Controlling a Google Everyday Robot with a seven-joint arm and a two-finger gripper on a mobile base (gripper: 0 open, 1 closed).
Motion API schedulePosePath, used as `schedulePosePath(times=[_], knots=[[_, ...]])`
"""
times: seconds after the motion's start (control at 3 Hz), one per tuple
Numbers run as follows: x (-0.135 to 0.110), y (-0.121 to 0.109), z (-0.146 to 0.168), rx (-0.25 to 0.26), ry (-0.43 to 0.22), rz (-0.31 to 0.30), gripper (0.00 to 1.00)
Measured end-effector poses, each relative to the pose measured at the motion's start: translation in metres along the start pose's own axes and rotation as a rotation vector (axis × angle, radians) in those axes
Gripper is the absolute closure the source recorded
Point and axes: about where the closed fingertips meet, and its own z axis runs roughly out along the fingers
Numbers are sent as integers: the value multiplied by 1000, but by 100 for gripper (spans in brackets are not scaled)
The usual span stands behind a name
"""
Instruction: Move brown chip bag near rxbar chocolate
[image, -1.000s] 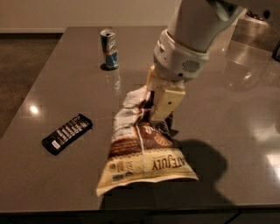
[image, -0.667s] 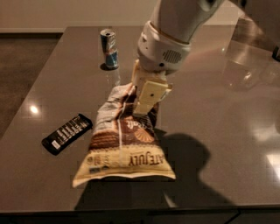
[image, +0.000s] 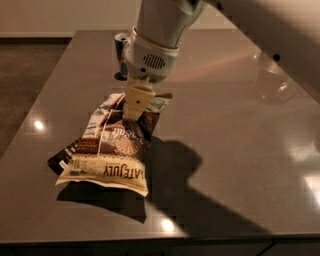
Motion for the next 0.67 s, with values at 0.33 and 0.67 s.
schedulePosePath(times=[0.33,0.67], knots=[[-5,-6,5,22,-9,18,31],[-8,-7,6,31,-16,17,1]])
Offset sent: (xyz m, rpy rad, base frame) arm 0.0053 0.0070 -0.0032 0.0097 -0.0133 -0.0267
